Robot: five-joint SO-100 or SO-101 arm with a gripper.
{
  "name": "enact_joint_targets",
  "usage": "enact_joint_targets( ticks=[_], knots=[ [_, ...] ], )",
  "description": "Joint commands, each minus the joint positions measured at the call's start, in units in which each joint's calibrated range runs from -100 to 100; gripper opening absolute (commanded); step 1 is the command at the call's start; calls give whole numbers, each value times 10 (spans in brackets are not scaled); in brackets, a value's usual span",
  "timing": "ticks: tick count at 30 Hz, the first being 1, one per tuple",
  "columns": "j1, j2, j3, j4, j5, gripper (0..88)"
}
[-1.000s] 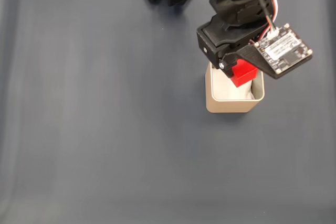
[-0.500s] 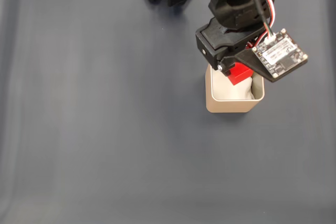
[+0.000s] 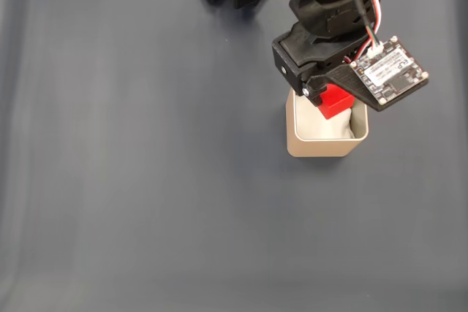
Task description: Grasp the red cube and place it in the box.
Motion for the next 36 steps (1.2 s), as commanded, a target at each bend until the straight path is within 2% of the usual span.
enact_joint_targets(
  ticks=[1,6,13,33,36],
  knots=[
    [6,-30,-5,-7,-1,211],
    [10,-35,-3,-15,-4,332],
    [18,-40,3,-26,-2,426],
    [20,-49,11,-29,2,451],
    [19,-57,17,-31,1,414]
  ],
)
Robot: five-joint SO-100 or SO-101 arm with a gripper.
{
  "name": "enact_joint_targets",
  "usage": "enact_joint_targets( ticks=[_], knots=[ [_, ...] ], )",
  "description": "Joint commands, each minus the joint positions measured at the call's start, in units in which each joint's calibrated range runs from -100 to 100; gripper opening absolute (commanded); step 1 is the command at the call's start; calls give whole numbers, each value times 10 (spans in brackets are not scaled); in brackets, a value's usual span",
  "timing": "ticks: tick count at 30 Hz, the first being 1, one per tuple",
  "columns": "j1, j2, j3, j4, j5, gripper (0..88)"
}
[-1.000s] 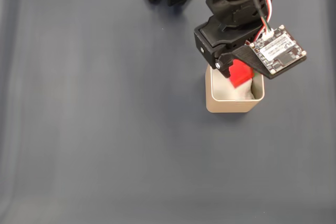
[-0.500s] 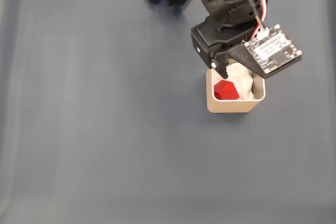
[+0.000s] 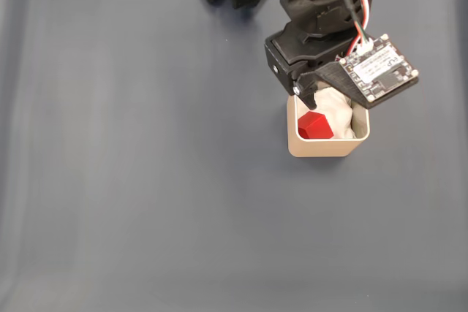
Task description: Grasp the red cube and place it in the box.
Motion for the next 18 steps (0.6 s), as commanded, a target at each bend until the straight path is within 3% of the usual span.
enact_joint_targets(
  ticks=[1,13,18],
  knots=[
    [2,-29,-4,-7,0,395],
    [2,-80,17,-3,-1,41],
    [24,-102,23,-8,-5,2]
  ],
)
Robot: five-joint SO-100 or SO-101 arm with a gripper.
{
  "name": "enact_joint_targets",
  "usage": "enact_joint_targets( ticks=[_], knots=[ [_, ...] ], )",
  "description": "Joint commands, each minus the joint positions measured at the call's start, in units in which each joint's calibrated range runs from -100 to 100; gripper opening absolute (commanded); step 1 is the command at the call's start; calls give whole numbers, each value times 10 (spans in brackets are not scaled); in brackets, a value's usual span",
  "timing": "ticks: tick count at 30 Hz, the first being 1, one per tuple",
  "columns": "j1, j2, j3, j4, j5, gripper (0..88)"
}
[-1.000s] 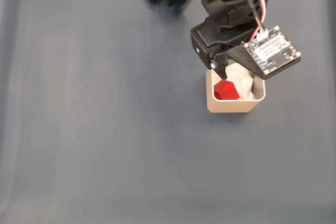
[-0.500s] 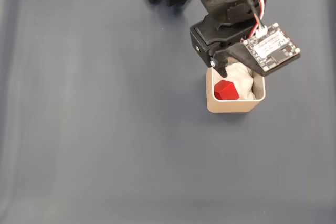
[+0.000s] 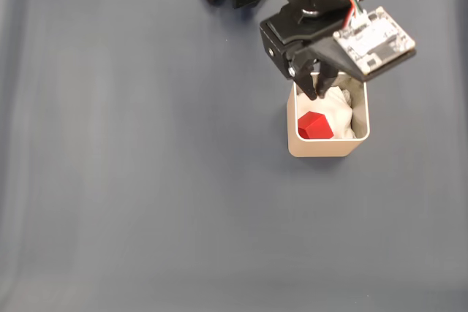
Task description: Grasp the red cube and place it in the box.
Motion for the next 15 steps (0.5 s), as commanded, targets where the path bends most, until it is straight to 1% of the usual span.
enact_joint_targets(
  ticks=[1,12,15],
  knots=[
    [22,-34,6,-9,0,2],
    [131,-119,134,-64,17,2],
    [155,-149,192,-86,21,2]
  ],
)
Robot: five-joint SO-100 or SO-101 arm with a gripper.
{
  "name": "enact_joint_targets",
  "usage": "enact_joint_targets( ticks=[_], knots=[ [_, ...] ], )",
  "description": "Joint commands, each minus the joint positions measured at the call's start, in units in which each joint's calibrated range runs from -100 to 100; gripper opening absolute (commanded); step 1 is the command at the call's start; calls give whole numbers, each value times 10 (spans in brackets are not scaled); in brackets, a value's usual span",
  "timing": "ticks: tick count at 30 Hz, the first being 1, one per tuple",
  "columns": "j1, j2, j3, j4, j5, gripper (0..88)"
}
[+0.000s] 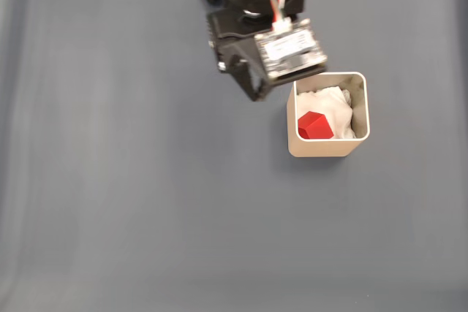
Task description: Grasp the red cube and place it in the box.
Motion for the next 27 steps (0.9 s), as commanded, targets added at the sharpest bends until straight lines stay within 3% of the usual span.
enact_joint_targets(
  ticks=[1,15,27],
  knots=[
    [29,-46,47,-28,7,2],
    [56,-180,288,-91,-30,2],
    [62,-324,465,-101,-34,2]
  ],
)
